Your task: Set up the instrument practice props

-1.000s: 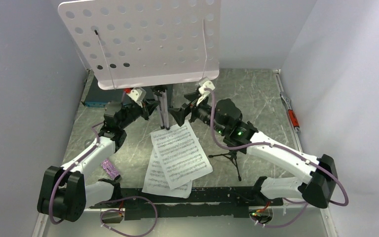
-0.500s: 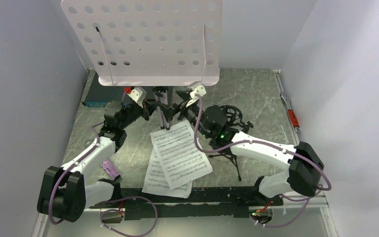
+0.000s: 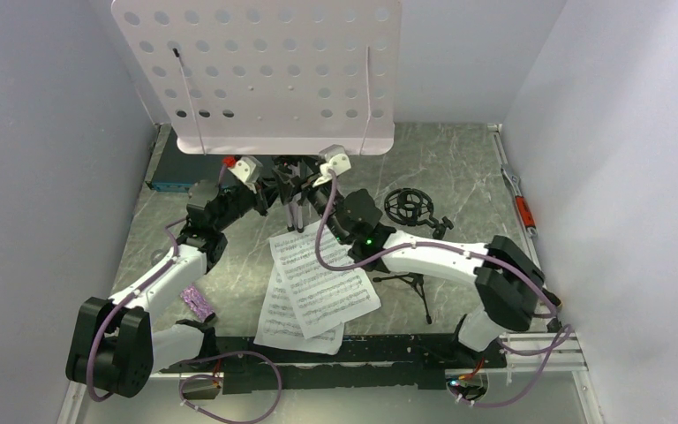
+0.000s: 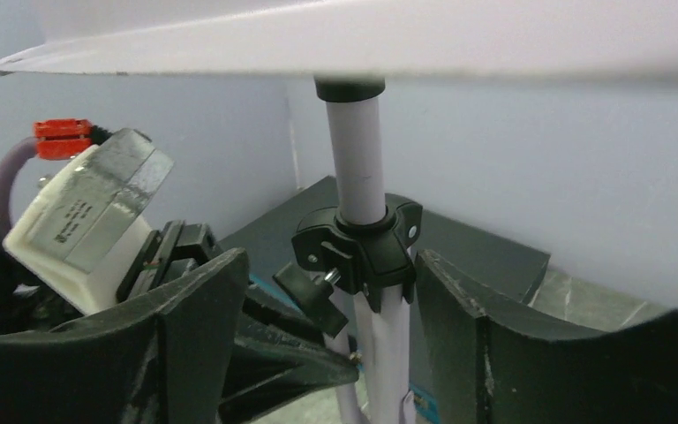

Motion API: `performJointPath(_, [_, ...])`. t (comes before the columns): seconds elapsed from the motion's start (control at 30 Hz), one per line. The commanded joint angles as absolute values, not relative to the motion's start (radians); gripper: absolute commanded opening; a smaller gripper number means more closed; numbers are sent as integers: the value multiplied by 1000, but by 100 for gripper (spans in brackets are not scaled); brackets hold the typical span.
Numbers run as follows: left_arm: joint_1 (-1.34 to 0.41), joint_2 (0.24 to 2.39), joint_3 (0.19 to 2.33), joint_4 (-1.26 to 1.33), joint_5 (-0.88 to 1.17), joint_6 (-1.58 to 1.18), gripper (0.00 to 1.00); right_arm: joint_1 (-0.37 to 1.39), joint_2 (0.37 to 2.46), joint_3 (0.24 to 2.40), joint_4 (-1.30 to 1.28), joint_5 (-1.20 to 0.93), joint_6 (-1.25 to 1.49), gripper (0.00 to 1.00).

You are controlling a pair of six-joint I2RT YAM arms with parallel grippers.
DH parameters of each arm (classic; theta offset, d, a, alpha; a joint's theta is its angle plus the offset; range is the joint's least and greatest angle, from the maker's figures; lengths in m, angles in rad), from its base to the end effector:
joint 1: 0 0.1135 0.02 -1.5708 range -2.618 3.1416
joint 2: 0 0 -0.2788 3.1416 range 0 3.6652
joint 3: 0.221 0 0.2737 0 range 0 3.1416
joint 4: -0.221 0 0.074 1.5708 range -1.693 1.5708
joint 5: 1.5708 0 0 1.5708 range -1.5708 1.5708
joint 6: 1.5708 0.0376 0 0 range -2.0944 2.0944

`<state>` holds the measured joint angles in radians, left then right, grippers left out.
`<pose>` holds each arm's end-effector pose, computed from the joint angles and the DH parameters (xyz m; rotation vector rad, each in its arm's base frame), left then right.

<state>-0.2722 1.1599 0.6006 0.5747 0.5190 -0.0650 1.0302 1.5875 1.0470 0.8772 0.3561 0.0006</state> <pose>0.2584 -0.0915 0.2799 0.5728 1.4902 -0.6661 0.2107 0.3256 0.3424 -0.3381 1.2391 0.6700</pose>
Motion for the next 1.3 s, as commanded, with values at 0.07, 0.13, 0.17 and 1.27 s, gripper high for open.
performJointPath(0.07, [-291,1145,635,600,566,-61,3,1063,1669,1108,1159,441,-134,70])
performJointPath(0.13, [-291,1144,635,592,562,-55,3,1065,1685,1131,1151,468,-141,71])
performJointPath(0.17, [-293,1143,637,590,561,-52,3,1065,1691,1140,1149,478,-144,72])
performJointPath(1.27, [-299,1109,668,517,512,-37,3,1043,1714,1324,951,495,-154,0])
